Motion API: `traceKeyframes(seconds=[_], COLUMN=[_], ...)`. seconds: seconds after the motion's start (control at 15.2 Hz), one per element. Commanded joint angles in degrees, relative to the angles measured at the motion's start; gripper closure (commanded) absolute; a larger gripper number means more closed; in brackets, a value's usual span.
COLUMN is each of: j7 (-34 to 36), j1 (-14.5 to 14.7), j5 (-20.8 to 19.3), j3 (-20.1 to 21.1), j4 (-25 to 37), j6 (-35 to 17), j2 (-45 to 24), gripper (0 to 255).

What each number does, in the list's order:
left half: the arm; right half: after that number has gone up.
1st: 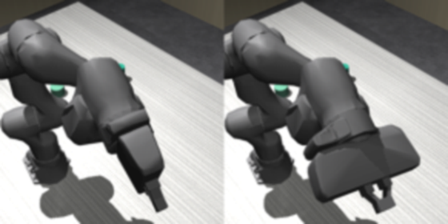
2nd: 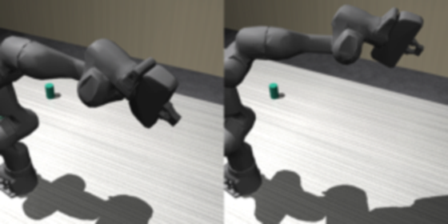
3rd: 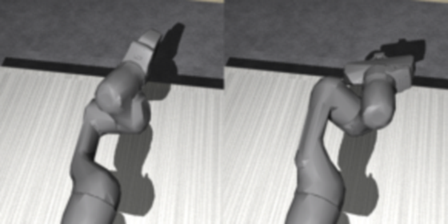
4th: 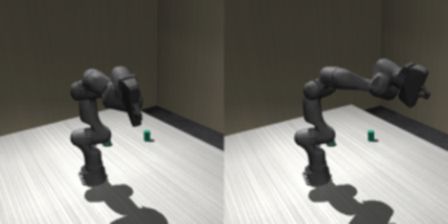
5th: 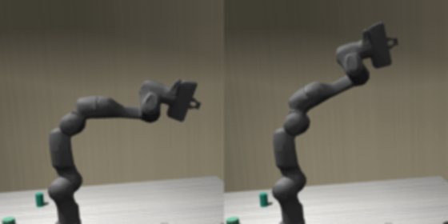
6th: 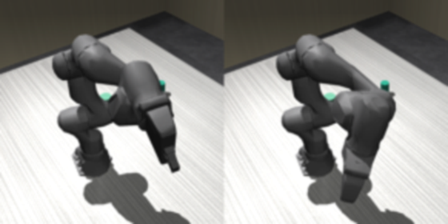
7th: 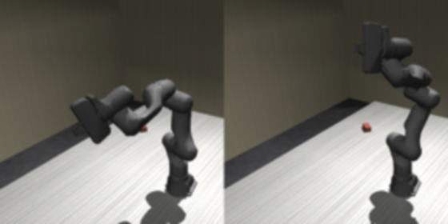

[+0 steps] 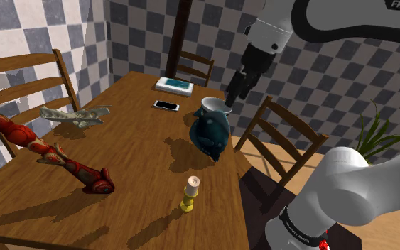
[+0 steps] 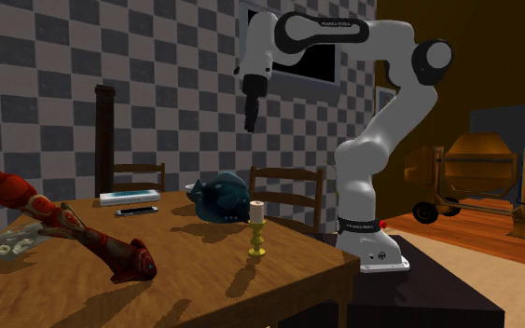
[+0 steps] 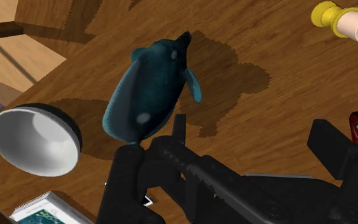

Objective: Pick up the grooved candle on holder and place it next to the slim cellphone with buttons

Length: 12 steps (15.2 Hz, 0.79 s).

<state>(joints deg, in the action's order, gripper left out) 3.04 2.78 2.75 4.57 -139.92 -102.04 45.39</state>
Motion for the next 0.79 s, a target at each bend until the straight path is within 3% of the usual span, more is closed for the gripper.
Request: traceKeyframes(seconds=[0.0, 0.73], j7=[1.55, 10.48], j1=[0.95, 7.31], j5=[1.18, 8.82], j3=[1.78, 12.88], j4=[-1.95, -10.83], j6=[-1.63, -12.84], j2=[-0.25, -5.42], gripper=[0, 0])
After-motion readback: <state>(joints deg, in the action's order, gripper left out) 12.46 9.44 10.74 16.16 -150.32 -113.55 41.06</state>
